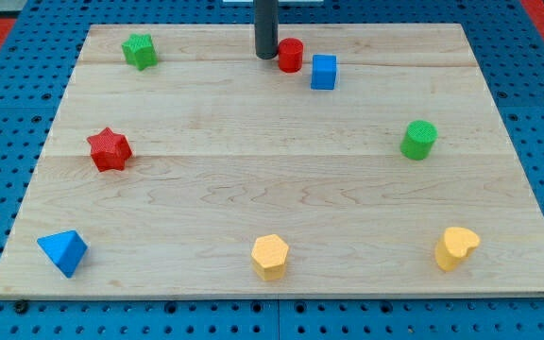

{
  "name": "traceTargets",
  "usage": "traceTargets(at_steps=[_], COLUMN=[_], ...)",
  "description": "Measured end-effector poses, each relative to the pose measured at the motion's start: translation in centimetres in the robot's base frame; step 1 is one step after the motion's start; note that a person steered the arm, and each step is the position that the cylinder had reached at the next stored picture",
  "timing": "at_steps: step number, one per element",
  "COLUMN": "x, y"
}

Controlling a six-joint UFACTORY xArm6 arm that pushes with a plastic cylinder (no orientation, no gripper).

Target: Move green star to the left of red circle

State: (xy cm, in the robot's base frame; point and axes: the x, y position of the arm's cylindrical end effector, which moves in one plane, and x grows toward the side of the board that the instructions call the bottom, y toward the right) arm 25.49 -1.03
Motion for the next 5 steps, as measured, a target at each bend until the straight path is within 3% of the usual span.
traceTargets(at_steps=[3, 5], x=[0.0, -0.1], y=[0.8, -7.2])
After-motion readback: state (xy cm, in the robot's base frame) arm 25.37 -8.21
